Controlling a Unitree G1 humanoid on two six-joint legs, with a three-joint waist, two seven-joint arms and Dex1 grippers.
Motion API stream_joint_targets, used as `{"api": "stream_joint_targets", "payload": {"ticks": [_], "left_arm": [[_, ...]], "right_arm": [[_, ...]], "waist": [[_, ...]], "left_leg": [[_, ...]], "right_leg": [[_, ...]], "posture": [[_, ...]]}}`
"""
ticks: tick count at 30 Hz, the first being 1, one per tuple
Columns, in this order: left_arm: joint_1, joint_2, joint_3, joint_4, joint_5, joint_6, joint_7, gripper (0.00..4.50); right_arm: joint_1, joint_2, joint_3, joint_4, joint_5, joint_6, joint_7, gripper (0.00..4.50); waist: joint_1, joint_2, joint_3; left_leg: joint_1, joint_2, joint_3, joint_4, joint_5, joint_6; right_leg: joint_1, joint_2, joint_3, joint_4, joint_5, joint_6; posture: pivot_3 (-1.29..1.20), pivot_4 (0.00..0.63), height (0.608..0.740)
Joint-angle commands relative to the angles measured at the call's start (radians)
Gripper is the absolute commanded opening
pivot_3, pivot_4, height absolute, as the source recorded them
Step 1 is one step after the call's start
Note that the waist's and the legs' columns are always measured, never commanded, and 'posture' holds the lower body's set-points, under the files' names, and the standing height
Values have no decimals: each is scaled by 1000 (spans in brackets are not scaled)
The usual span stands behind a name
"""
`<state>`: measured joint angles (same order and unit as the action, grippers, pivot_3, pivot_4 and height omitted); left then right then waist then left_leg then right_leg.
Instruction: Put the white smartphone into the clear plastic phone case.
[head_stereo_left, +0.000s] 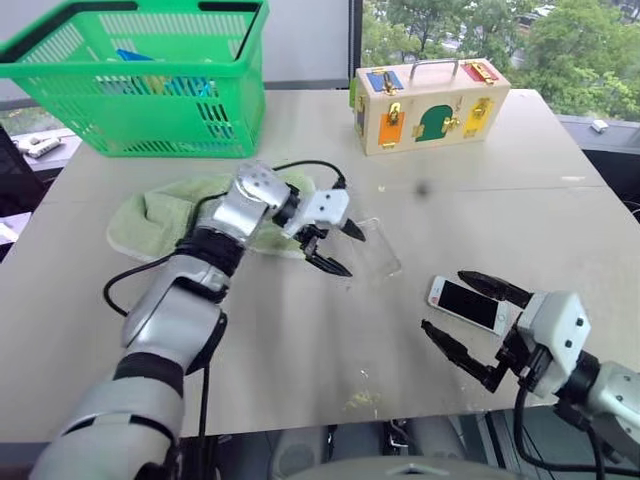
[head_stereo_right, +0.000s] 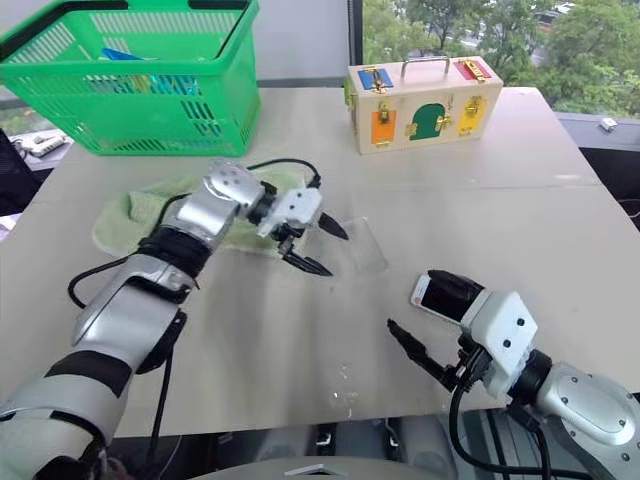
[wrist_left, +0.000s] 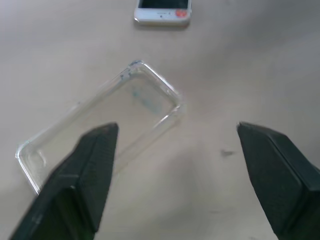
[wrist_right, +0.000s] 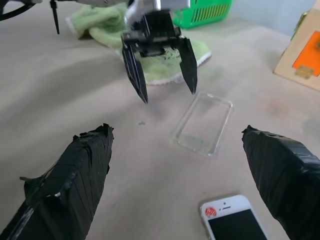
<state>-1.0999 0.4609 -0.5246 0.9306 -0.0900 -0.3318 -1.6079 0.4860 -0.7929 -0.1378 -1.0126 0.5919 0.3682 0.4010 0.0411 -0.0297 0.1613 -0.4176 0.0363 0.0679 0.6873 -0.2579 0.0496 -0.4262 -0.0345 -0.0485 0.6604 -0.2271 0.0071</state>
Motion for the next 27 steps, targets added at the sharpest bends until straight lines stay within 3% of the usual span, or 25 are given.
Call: {"api": "stream_joint_targets", "payload": {"ticks": [1,6,7,11,14,16,19,23,27], "left_arm": [[-75,-60,5,180,92,-195,4,3874],[-112,-127,-13,321,250,-283,142,3874],[-115,-131,-8,334,262,-284,139,3650],[-136,-145,52,370,248,-125,46,2183],[-136,-142,97,362,238,-18,27,664],[-137,-146,137,346,206,124,5,159],[-120,-144,198,234,161,289,2,159],[-28,-105,252,-215,73,674,12,159],[61,-30,256,-568,27,931,41,159]], "right_arm": [[64,-13,-20,-35,-21,-76,-23,4500],[122,-41,5,-35,-38,-150,-74,4500],[130,-48,10,-35,-39,-161,-84,4500],[170,-82,34,-35,-49,-206,-127,4500],[176,-101,53,-35,-53,-221,-155,4500],[163,-106,64,-35,-50,-213,-168,4500],[143,-114,67,-35,-36,-196,-168,4500],[108,-114,36,-35,-1,-147,-135,4500],[53,-100,11,-31,21,-88,-87,4500]], "waist": [[-1,0,0],[-6,-1,0],[-6,-1,0],[-5,-1,-1],[-8,-1,-1],[-14,-1,-1],[-21,-2,-1],[-27,-2,0],[-33,-2,0]], "left_leg": [[0,0,1,0,0,1],[1,1,4,0,-1,2],[1,1,4,0,-1,2],[2,1,3,0,-1,2],[2,1,3,1,-1,2],[2,1,4,1,-1,2],[2,1,4,1,-1,2],[1,2,3,1,-1,2],[1,2,4,1,-1,1]], "right_leg": [[0,0,1,0,0,1],[-1,1,4,0,1,3],[-1,1,4,0,1,3],[-1,1,4,1,1,1],[-1,1,5,2,1,1],[-1,1,5,2,1,1],[-1,2,5,1,1,2],[-1,1,5,2,1,2],[-2,2,7,2,1,3]], "posture": [[0,150,740],[0,150,740],[0,150,740],[0,150,740],[0,150,740],[0,150,740],[0,150,740],[0,150,740],[0,150,740]]}}
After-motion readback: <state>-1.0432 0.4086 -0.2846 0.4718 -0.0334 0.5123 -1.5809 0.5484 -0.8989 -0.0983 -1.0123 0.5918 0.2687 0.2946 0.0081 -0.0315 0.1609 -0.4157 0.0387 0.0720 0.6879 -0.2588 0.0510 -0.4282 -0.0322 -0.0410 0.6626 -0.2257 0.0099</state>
